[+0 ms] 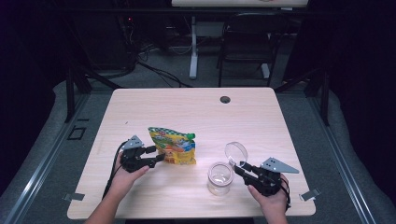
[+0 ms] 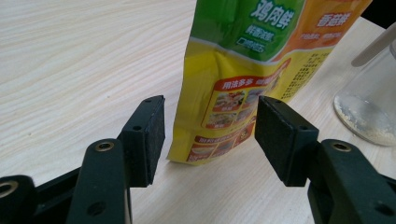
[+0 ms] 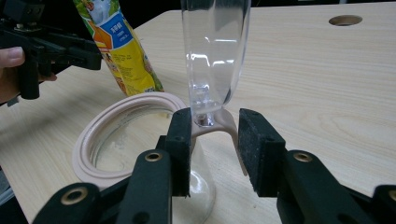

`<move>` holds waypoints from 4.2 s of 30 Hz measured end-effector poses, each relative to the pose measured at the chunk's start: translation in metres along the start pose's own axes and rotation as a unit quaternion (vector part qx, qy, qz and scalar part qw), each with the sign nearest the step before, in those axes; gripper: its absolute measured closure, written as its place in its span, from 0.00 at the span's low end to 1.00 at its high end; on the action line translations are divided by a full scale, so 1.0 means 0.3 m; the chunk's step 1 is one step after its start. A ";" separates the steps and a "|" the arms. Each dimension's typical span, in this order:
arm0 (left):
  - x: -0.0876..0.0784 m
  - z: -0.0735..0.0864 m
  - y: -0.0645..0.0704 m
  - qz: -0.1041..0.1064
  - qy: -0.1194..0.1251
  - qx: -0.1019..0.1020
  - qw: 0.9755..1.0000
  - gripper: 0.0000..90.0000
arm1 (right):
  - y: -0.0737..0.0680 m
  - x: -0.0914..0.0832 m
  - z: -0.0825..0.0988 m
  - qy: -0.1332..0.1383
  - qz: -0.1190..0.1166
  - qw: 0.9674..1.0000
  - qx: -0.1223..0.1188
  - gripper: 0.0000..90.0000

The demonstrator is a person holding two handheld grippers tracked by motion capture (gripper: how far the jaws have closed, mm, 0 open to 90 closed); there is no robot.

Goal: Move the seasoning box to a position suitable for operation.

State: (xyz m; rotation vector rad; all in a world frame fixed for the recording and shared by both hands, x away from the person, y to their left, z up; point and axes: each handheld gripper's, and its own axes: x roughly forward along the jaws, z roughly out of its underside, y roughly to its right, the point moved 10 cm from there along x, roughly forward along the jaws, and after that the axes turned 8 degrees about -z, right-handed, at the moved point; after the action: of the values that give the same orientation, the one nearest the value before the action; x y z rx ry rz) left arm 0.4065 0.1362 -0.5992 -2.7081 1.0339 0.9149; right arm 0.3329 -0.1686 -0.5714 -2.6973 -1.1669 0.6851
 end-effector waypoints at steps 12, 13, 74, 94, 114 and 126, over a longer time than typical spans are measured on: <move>0.002 0.007 0.016 0.000 -0.010 0.015 1.000 0.54 | 0.017 -0.002 0.008 0.000 0.005 1.000 0.009 0.72; -0.001 0.009 0.018 0.000 -0.012 0.016 1.000 0.56 | 0.018 -0.003 0.009 -0.003 0.006 1.000 0.008 0.72; 0.077 0.013 0.176 0.097 -0.041 -0.026 0.994 0.59 | 0.024 -0.074 0.053 0.000 0.028 0.999 0.020 0.69; 0.134 0.017 0.166 0.085 -0.036 -0.019 0.996 0.48 | 0.023 -0.100 0.065 0.001 0.035 0.999 0.020 0.69; 0.164 0.015 0.167 0.082 -0.025 -0.025 0.996 0.44 | 0.030 -0.124 0.075 0.006 0.047 0.999 0.027 0.68; 0.172 0.010 0.186 0.081 -0.006 -0.025 0.996 0.54 | 0.029 -0.125 0.072 0.007 0.047 0.999 0.026 0.68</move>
State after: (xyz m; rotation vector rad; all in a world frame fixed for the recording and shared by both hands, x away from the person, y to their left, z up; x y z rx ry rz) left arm 0.3998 0.0647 -0.6247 -2.6865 1.2598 0.9916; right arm 0.3063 -0.2030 -0.5798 -2.7228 -1.0115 0.6992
